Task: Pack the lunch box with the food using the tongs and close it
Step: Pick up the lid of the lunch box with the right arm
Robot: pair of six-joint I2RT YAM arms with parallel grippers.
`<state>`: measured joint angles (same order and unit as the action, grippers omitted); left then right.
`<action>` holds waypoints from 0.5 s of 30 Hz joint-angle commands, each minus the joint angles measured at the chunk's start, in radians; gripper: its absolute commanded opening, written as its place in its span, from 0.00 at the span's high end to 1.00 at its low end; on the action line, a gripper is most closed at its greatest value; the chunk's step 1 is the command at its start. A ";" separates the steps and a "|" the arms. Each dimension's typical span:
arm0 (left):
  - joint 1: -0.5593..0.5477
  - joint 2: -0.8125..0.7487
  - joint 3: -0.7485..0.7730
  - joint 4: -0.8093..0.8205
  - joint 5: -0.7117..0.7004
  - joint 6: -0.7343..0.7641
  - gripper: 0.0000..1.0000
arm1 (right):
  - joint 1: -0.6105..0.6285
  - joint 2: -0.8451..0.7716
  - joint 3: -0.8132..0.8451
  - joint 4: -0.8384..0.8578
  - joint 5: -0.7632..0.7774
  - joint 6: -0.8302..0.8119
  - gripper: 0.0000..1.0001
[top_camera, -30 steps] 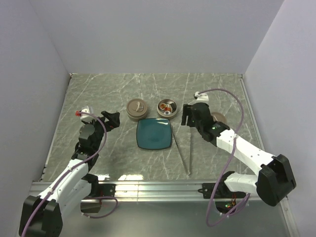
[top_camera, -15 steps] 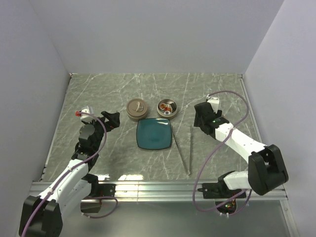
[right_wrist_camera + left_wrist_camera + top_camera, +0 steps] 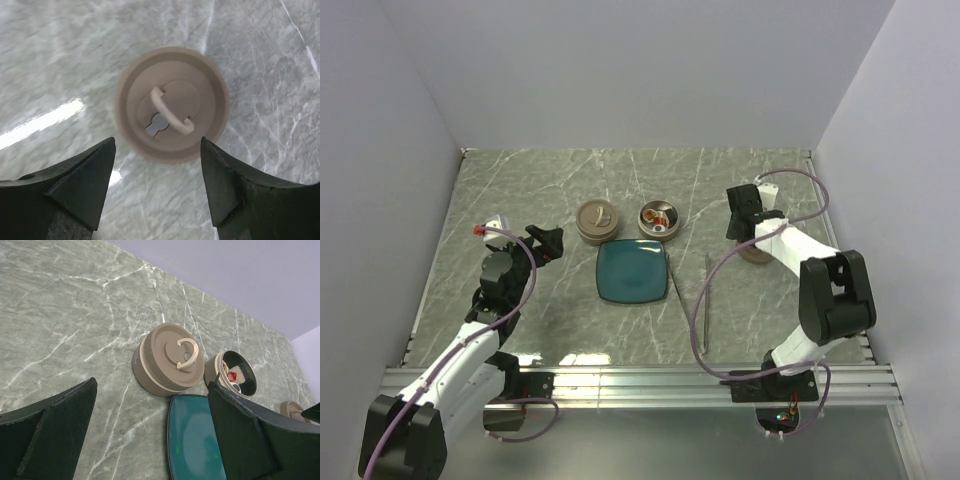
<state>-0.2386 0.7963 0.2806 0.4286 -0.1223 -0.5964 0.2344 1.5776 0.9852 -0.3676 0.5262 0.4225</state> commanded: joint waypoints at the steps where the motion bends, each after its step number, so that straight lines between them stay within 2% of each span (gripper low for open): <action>1: 0.005 0.004 -0.008 0.041 0.021 -0.013 0.00 | -0.033 0.041 0.061 -0.039 0.011 0.013 0.25; 15: 0.005 -0.005 -0.014 0.044 0.029 -0.013 0.00 | -0.083 0.168 0.125 -0.086 -0.025 0.022 0.28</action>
<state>-0.2386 0.8021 0.2783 0.4294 -0.1101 -0.5964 0.1589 1.7241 1.0649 -0.4358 0.5034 0.4301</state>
